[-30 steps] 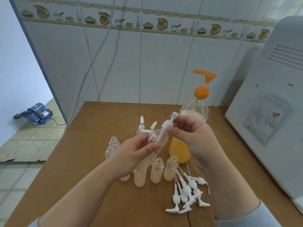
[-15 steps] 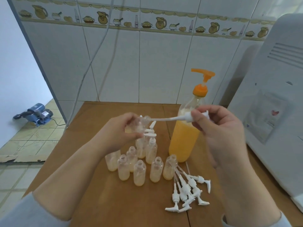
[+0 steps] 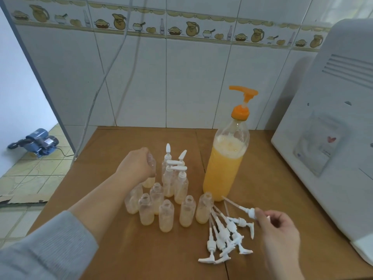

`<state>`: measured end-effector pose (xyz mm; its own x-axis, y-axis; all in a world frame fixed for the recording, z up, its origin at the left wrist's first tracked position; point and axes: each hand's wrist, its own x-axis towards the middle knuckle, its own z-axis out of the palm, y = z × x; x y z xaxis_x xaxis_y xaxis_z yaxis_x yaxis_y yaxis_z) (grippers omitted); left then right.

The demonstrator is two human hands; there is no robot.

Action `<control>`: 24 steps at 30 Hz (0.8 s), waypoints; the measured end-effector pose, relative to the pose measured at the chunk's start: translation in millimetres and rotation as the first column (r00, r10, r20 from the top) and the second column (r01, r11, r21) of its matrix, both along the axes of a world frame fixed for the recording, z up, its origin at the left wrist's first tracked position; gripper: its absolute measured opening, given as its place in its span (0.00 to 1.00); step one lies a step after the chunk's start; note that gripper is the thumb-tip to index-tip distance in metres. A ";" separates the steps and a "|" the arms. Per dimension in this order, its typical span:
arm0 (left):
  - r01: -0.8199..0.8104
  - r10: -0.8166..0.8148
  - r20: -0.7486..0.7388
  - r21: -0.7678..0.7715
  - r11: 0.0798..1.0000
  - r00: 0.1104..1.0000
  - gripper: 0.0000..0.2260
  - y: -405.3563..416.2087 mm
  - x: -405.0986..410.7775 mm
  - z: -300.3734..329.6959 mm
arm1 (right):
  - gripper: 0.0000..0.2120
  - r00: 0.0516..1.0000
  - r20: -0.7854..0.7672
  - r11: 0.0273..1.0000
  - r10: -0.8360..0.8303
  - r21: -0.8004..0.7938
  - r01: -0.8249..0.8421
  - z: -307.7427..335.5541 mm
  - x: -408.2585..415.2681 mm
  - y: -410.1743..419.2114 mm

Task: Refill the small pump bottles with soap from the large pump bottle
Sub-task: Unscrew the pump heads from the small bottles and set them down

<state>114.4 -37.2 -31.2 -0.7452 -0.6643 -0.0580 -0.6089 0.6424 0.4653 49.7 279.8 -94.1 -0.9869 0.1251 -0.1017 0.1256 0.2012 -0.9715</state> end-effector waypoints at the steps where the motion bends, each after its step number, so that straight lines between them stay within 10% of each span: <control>1: 0.009 -0.008 0.033 -0.024 1.000 0.999 0.08 0.5 -2.1 -1.5 | 0.08 1.000 0.001 1.000 0.012 0.024 -0.012 -5.1 2.4 -3.4; 14: 0.151 -0.113 0.364 -0.078 0.985 0.924 0.15 5.7 -14.9 -7.7 | 0.17 0.790 -0.345 0.755 0.507 0.619 -0.215 -66.1 19.1 -17.7; 24: 0.076 -0.093 0.246 0.077 0.994 0.965 0.20 -20.2 -39.5 11.6 | 0.20 0.790 -0.300 0.655 0.534 0.738 -0.162 -70.8 23.8 -25.5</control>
